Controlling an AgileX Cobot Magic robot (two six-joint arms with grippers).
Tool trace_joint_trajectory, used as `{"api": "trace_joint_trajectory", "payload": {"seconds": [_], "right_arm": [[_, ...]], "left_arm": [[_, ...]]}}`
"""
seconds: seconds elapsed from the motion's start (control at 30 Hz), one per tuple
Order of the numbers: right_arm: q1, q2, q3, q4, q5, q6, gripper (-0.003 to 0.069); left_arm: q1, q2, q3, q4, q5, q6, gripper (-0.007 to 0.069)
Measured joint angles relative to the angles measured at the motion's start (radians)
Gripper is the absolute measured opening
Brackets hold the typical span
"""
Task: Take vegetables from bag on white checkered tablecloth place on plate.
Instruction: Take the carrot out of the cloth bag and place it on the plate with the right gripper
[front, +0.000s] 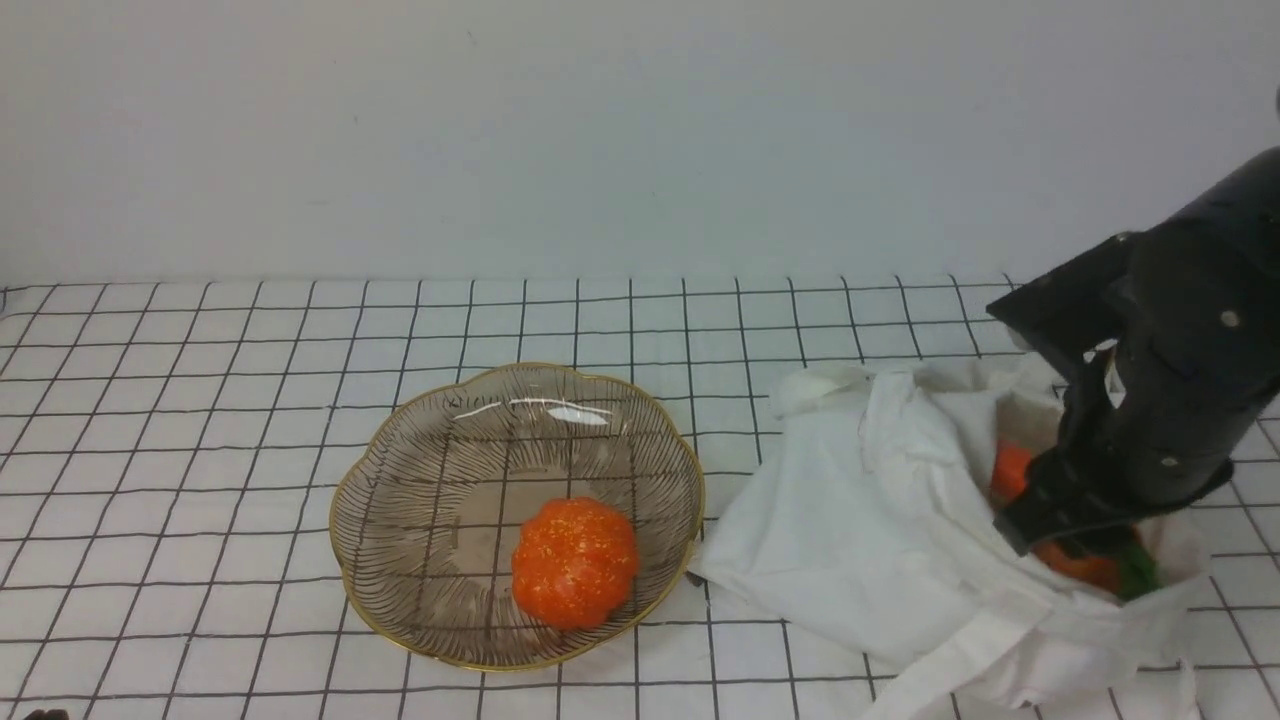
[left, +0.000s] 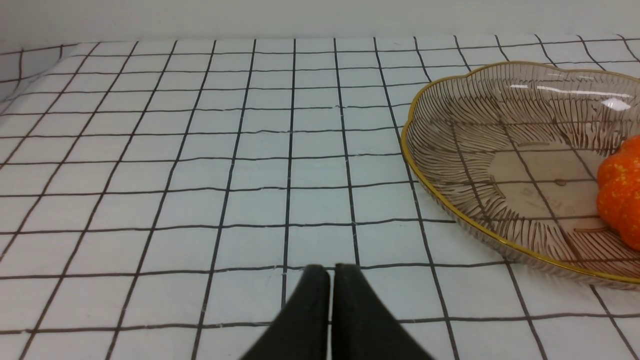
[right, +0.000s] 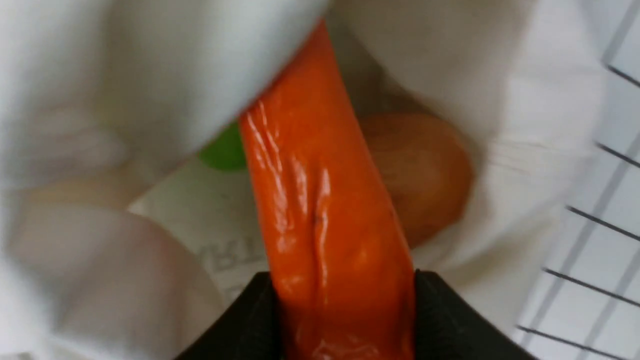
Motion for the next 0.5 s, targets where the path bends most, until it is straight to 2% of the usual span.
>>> {"api": "trace_joint_trajectory", "payload": {"seconds": [0.17, 0.5], "right_arm": [[0.0, -0.026, 0.0, -0.058, 0.065, 0.07, 0.0307], [0.0, -0.257, 0.0, -0.04, 0.086, 0.096, 0.0307]], "left_arm": [[0.0, 0.0, 0.0, 0.0, 0.0, 0.0, -0.0008], [0.0, 0.0, 0.0, 0.0, 0.0, -0.005, -0.0008]]}}
